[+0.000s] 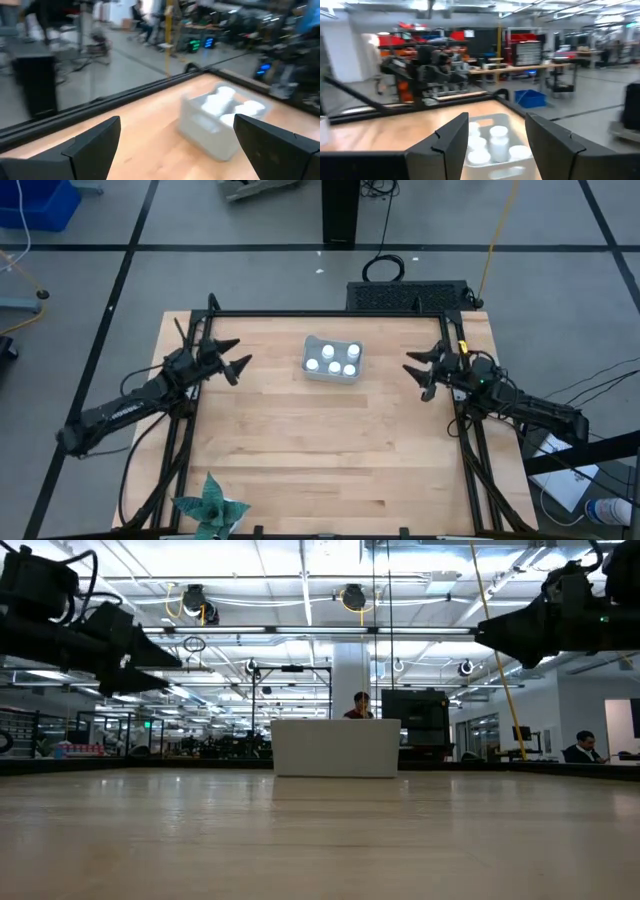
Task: Pick and place pill bottles into a basket
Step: Return to Home Position
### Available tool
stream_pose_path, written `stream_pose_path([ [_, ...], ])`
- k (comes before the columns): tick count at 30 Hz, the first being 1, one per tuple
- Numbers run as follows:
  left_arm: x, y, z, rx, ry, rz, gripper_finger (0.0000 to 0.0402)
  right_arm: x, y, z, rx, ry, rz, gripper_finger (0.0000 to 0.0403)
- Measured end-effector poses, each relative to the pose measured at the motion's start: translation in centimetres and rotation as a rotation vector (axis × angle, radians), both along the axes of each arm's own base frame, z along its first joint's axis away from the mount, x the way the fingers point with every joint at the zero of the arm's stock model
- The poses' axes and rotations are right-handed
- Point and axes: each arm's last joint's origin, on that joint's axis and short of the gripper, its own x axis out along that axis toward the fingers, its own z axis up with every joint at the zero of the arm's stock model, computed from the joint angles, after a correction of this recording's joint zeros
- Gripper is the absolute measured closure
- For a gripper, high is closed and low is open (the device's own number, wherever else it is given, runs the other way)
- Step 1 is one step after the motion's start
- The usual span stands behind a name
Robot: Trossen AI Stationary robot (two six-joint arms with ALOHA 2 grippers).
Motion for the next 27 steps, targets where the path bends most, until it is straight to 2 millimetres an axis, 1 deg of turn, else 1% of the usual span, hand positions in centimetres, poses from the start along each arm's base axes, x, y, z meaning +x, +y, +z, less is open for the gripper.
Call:
stream_pose_path([
  [3,0.8,-0.6,0.5,0.03,-0.046,-0.061,0.0007,0.3,0.5,-0.2,0.031,0.017,0.059,0.0216],
  [6,1.6,-1.3,0.5,0.046,-0.035,-0.087,0.0007,0.6,1.0,0.0,0.012,-0.005,0.117,0.0216],
  [12,2.9,-2.9,-0.6,-0.029,0.048,-0.156,0.0007,0.7,2.0,0.7,-0.01,-0.065,0.207,0.0216],
  [15,3.5,-3.8,-0.8,-0.04,0.053,-0.173,0.0007,0.7,2.2,0.7,0.018,-0.071,0.233,0.0216],
  [18,4.0,-4.7,-0.4,0.021,0.022,-0.188,0.0007,0.8,2.6,0.2,0.079,-0.04,0.268,0.0216],
  [21,4.4,-5.5,0.4,0.113,-0.029,-0.213,0.0007,1.0,2.8,-0.5,0.113,0.028,0.256,0.0216],
  [24,4.7,-6.0,0.7,0.168,-0.039,-0.212,0.0007,1.1,3.0,-0.7,0.072,0.067,0.234,0.0216],
  [27,4.8,-6.2,0.6,0.178,-0.031,-0.218,0.0007,1.2,3.3,-0.5,0.023,0.058,0.254,0.0216],
])
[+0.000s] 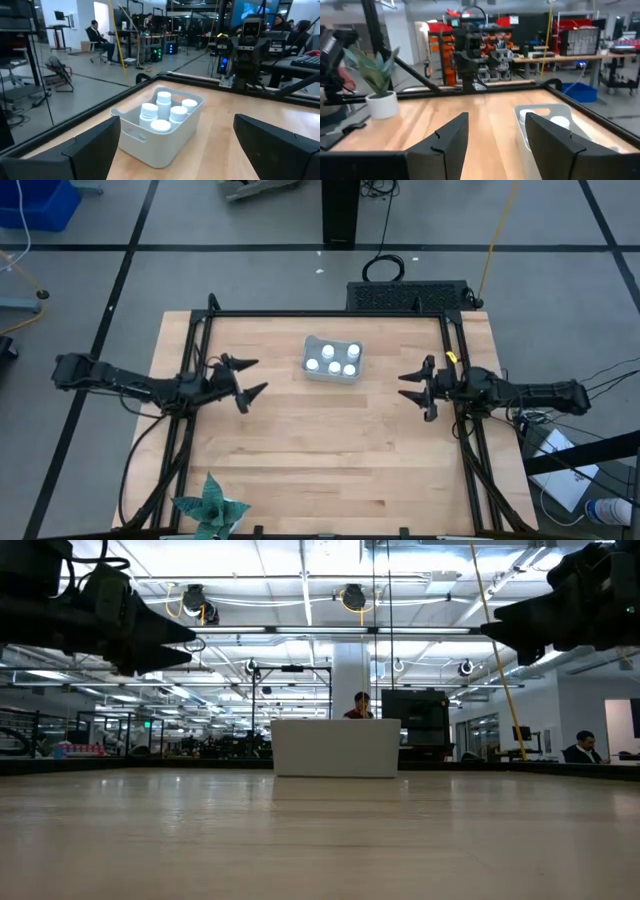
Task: Pick and place pill bottles into a basket
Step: Return to Home Position
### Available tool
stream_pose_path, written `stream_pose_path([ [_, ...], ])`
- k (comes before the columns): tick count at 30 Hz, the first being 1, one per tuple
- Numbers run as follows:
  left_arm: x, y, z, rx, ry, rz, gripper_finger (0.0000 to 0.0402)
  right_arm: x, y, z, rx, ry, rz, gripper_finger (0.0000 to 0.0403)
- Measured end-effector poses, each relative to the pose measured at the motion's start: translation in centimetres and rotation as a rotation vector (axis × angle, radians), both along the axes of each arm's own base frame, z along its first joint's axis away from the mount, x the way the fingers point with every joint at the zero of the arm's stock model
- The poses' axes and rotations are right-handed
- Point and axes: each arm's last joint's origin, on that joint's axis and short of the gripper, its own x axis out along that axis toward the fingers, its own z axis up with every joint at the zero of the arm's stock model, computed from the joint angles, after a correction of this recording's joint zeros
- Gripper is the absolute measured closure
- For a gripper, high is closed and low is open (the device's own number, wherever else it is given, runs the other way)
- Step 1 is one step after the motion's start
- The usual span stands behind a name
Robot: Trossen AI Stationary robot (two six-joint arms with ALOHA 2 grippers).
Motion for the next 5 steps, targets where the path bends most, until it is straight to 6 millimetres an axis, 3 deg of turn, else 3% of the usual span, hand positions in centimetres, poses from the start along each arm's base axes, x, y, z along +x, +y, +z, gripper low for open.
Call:
stream_pose_path([
  [5,0.09,-0.26,-0.15,-0.013,0.006,-0.018,0.0007,0.0,0.15,0.04,0.005,-0.005,0.015,0.0216],
])
